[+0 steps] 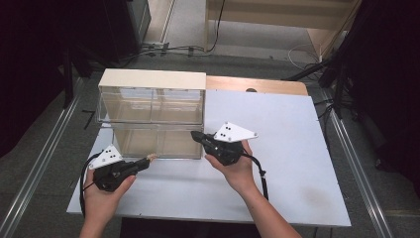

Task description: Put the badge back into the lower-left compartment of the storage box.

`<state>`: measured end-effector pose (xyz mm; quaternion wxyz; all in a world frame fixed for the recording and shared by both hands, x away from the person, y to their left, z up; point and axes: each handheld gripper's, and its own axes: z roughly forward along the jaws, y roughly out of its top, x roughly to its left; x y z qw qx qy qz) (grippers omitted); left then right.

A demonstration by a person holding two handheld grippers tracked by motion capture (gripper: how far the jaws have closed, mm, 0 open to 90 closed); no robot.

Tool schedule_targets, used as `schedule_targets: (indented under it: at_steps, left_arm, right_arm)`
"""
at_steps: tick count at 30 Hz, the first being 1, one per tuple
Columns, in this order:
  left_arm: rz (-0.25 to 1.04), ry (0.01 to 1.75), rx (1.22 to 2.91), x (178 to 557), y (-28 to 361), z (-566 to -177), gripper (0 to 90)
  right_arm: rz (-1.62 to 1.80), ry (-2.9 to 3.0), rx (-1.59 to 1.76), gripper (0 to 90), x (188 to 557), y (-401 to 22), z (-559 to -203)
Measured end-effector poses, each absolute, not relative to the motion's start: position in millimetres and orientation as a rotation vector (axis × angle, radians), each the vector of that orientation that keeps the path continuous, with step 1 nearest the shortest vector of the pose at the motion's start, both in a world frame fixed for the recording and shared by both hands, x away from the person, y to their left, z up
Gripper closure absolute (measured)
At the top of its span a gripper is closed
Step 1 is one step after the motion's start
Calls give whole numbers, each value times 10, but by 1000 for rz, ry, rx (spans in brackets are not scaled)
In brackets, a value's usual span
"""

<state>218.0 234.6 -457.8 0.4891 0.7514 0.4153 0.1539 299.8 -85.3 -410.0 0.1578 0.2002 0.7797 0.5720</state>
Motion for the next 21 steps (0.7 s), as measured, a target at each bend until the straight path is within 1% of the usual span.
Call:
schedule_targets:
  at_steps: [21]
  left_arm:
    - [421, 1072, 1766, 2219, 2444, -4582, 894]
  right_arm:
    - [1634, 2228, 572, 881, 2999, -849, -4103]
